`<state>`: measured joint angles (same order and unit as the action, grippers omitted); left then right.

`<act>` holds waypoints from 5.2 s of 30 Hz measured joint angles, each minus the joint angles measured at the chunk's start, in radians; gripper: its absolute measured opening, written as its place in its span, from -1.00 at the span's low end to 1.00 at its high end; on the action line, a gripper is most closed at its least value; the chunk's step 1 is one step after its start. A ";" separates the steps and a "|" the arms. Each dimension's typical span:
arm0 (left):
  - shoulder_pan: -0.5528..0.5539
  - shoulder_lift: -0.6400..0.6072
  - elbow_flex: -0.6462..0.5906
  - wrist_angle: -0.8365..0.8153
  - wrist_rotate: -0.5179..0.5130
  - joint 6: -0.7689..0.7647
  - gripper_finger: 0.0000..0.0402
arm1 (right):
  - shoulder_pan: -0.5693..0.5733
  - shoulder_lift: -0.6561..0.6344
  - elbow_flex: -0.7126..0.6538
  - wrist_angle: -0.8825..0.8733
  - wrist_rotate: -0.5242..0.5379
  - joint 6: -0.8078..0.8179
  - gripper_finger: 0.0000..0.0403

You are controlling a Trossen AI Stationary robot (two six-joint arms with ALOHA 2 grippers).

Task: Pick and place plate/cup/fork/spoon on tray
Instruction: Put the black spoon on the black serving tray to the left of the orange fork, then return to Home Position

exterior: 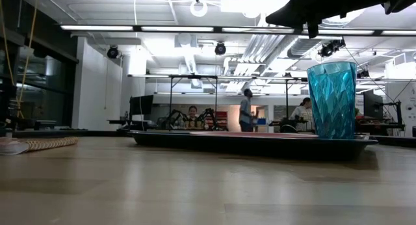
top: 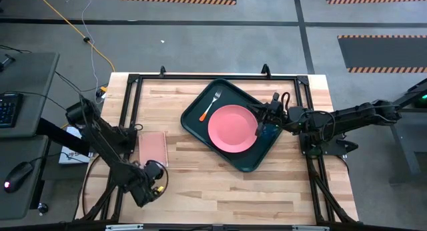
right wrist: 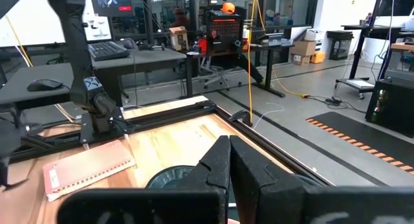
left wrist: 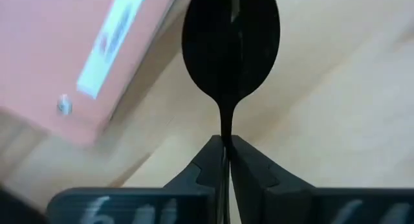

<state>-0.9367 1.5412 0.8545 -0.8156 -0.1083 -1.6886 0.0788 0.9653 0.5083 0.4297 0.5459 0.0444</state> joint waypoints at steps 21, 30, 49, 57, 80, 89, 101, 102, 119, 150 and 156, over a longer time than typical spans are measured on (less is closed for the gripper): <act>0.837 -0.214 0.181 0.116 -0.337 1.270 -0.99 | 0.000 0.000 0.000 0.008 0.000 0.002 -1.00; 1.293 -0.055 0.190 0.409 -0.006 1.526 -0.99 | 0.000 0.000 0.000 0.006 -0.004 -0.001 -1.00; 1.409 0.364 0.510 0.307 -0.005 1.524 -1.00 | 0.001 0.000 0.000 -0.004 -0.059 -0.017 -1.00; 1.442 0.420 0.509 0.302 0.001 1.456 -1.00 | 0.000 0.000 0.000 -0.003 -0.060 0.000 -1.00; 1.446 0.495 0.509 0.329 0.014 1.477 -0.84 | 0.000 0.000 0.000 -0.004 -0.060 0.000 -1.00; 1.445 0.494 0.509 0.335 0.018 1.491 -0.66 | 0.000 0.000 0.000 -0.005 -0.060 0.000 -1.00; 1.458 0.187 0.571 0.247 0.032 1.601 -0.27 | 0.000 0.000 0.000 -0.035 -0.060 0.000 -1.00; 1.452 0.138 0.560 0.256 0.045 1.598 -0.26 | 0.000 0.000 0.000 -0.039 -0.060 -0.001 -1.00; 0.965 -0.773 -0.398 0.987 0.001 1.683 -0.95 | 0.000 0.000 0.000 -0.045 -0.059 0.052 -1.00; 0.936 -1.304 -0.533 0.923 -0.025 1.730 -0.98 | 0.001 0.000 0.000 -0.021 -0.041 0.000 -1.00; 0.936 -1.304 -0.533 0.925 -0.025 1.753 -0.98 | 0.001 0.000 0.000 -0.021 -0.041 0.000 -1.00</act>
<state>-0.0010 0.2371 0.3218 0.1094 -0.1333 0.0647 0.0794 0.9649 0.5085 0.4085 0.5049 0.0444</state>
